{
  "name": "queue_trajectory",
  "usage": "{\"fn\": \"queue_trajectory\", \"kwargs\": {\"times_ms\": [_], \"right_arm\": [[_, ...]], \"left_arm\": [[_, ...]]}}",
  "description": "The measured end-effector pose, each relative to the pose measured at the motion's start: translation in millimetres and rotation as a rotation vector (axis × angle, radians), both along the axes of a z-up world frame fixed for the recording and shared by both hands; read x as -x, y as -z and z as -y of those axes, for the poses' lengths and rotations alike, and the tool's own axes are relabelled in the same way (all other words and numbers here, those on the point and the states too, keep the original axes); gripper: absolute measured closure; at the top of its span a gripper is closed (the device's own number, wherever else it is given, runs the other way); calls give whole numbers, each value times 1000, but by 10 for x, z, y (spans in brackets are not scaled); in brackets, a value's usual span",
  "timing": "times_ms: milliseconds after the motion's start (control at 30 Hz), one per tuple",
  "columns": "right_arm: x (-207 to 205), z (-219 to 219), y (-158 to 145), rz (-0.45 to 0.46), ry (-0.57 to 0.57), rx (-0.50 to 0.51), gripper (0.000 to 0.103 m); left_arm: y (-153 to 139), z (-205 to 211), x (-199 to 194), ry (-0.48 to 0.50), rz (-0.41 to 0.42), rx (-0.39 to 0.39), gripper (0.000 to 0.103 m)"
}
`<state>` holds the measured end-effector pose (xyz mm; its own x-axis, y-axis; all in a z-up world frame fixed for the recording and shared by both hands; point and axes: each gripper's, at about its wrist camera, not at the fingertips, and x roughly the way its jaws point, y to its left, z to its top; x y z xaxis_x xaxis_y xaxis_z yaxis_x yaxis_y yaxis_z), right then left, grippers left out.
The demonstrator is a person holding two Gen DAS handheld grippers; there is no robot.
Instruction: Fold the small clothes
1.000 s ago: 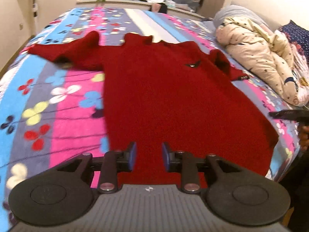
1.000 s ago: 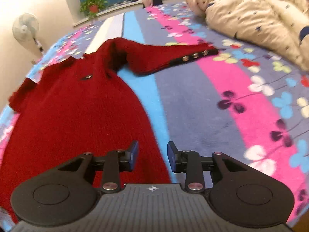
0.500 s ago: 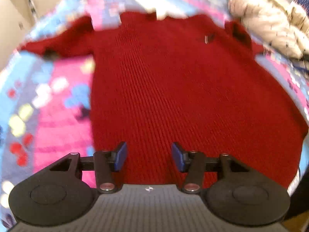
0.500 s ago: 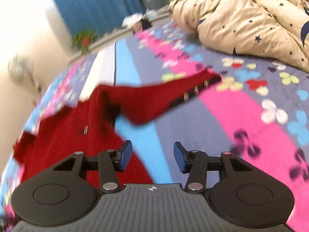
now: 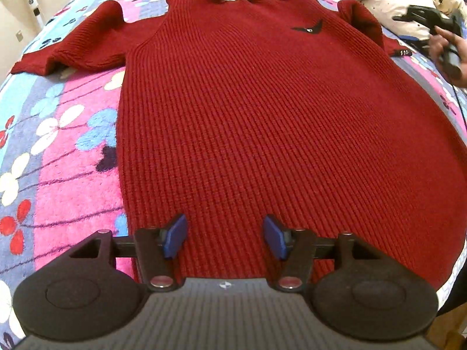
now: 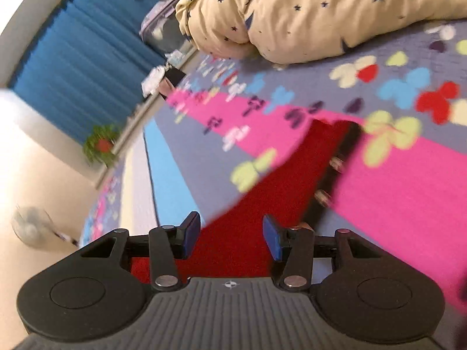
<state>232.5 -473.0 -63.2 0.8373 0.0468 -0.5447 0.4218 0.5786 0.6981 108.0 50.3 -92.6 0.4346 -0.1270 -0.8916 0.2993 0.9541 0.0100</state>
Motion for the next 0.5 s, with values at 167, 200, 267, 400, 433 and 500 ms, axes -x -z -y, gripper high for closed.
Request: {"fn": "queue_trajectory", "kwargs": {"times_ms": [167, 200, 267, 400, 433, 500], "right_arm": [[-667, 91, 229, -232, 41, 49, 44], [-764, 75, 249, -259, 46, 74, 42], [-1011, -29, 194, -307, 38, 183, 37], [-1433, -456, 207, -503, -93, 555, 66], [-1466, -508, 222, -531, -107, 630, 74], [-1470, -485, 198, -546, -117, 693, 93]], "left_arm": [[38, 3, -49, 0, 3, 16, 35], [41, 3, -53, 2, 4, 16, 35], [48, 3, -68, 8, 7, 18, 34], [55, 8, -88, 18, 11, 19, 32], [53, 8, -84, 21, 13, 18, 32], [44, 8, -76, 26, 17, 15, 32]]}}
